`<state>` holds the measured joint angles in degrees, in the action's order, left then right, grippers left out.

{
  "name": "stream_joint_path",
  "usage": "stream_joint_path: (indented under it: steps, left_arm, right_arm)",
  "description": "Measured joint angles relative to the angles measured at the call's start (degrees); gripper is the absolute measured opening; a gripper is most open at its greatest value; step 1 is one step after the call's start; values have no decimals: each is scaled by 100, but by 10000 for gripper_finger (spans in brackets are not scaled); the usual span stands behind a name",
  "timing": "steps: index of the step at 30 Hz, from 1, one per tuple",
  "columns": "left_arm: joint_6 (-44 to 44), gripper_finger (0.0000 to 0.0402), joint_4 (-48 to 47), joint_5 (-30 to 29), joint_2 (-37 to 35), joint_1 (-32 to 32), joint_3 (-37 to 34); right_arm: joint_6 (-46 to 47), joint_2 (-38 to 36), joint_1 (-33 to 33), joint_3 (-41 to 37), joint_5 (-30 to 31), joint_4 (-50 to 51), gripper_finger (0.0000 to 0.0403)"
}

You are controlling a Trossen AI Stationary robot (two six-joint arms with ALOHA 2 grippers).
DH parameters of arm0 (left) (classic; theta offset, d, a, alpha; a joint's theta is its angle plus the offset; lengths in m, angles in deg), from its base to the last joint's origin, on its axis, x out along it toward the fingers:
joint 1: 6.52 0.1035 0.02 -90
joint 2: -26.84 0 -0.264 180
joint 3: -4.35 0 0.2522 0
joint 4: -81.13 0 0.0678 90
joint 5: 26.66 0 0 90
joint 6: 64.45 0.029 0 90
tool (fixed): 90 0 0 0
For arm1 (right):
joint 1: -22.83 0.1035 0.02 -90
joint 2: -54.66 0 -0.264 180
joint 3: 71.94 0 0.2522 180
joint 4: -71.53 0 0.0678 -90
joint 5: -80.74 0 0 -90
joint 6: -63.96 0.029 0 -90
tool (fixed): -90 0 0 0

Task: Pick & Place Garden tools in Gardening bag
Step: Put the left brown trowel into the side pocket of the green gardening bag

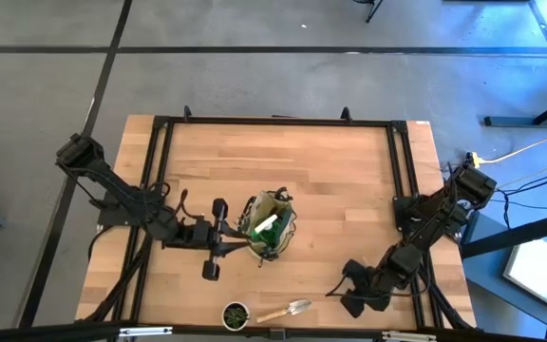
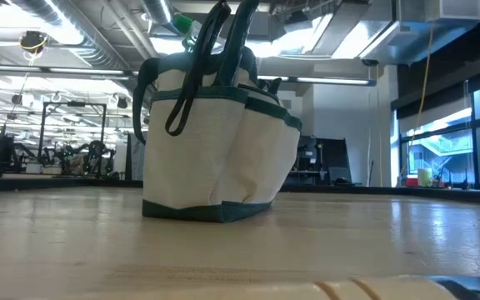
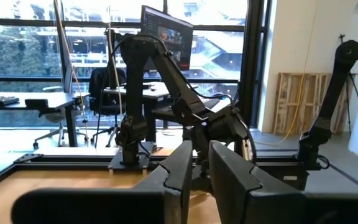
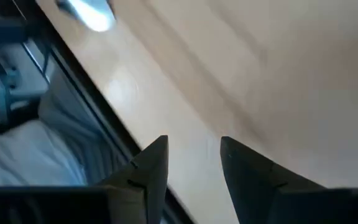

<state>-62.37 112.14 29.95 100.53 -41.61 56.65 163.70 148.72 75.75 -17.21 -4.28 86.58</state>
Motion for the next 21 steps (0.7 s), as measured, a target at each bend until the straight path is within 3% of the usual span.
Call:
stream_joint_path:
  steps: [10,17,21]
  left_arm:
    - [-423,48,-141,2,2,0,0]
    - [-737,43,-389,9,5,0,-2]
    - [-890,45,-501,23,7,-16,-2]
  right_arm:
    - [-266,-415,-6,856,-969,906,94]
    - [-262,-645,-6,2089,-984,3882,83]
    - [-118,-643,-23,2359,-947,5521,83]
